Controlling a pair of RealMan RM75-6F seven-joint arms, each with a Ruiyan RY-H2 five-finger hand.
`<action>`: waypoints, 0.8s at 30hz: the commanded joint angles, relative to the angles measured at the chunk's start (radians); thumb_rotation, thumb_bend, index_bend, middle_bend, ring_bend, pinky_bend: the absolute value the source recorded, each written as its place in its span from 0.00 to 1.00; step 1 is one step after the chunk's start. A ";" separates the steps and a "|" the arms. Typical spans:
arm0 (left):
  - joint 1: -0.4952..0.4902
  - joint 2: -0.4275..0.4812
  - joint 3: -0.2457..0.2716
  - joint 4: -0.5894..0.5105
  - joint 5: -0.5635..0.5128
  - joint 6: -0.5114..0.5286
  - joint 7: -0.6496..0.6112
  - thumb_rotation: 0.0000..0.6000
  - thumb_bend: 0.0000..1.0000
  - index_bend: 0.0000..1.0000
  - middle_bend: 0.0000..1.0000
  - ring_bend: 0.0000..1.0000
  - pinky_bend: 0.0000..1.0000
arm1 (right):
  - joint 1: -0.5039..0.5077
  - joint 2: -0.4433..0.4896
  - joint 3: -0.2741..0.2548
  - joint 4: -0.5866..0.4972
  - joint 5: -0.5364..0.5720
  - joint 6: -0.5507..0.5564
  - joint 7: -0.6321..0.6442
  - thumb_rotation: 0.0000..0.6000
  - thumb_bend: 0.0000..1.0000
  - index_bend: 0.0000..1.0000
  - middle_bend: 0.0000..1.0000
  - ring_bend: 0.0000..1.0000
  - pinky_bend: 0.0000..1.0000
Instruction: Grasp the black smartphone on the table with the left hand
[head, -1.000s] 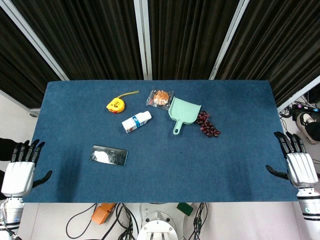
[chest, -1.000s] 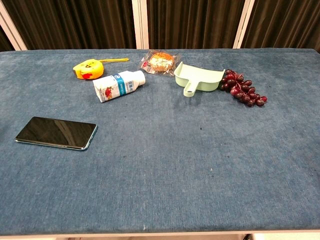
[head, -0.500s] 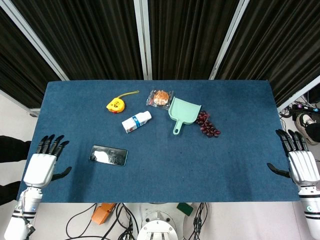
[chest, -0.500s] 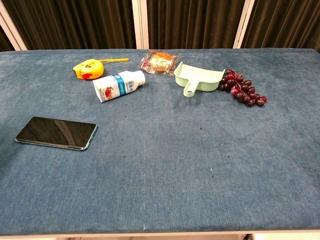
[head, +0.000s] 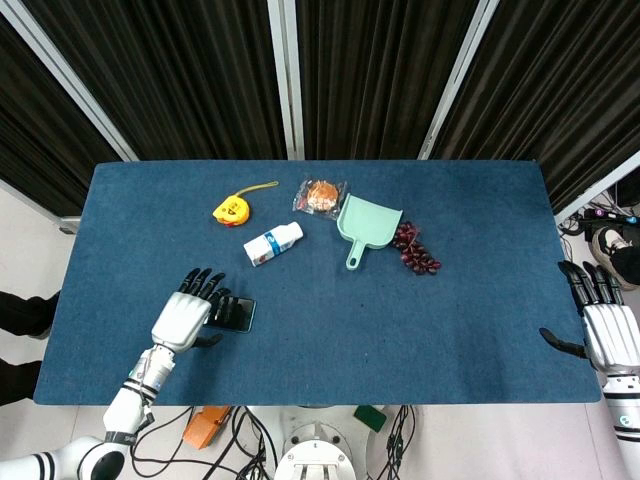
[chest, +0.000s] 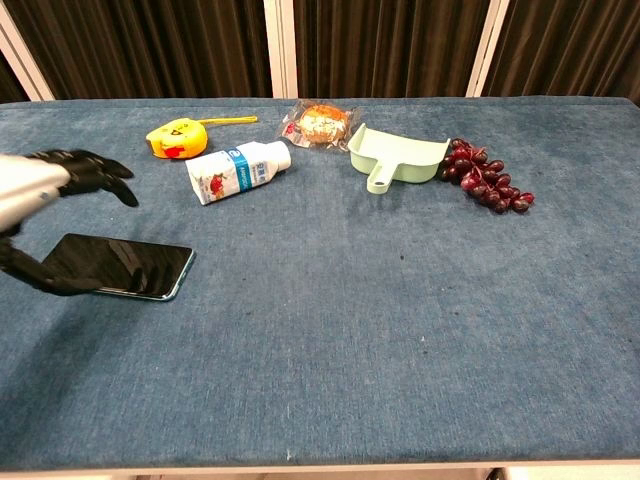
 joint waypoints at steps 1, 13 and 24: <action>-0.024 -0.044 -0.014 0.037 -0.069 -0.028 0.036 1.00 0.20 0.24 0.06 0.00 0.00 | -0.001 -0.001 0.000 0.001 0.002 -0.001 0.001 1.00 0.27 0.07 0.14 0.00 0.04; -0.043 -0.063 0.003 0.062 -0.152 -0.031 0.060 1.00 0.21 0.25 0.06 0.00 0.00 | -0.001 -0.003 -0.002 -0.004 0.007 -0.005 -0.008 1.00 0.27 0.07 0.14 0.00 0.04; -0.061 -0.064 0.018 0.067 -0.205 -0.043 0.069 1.00 0.22 0.25 0.06 0.00 0.00 | -0.003 -0.004 -0.004 -0.007 0.008 -0.005 -0.013 1.00 0.27 0.07 0.14 0.00 0.04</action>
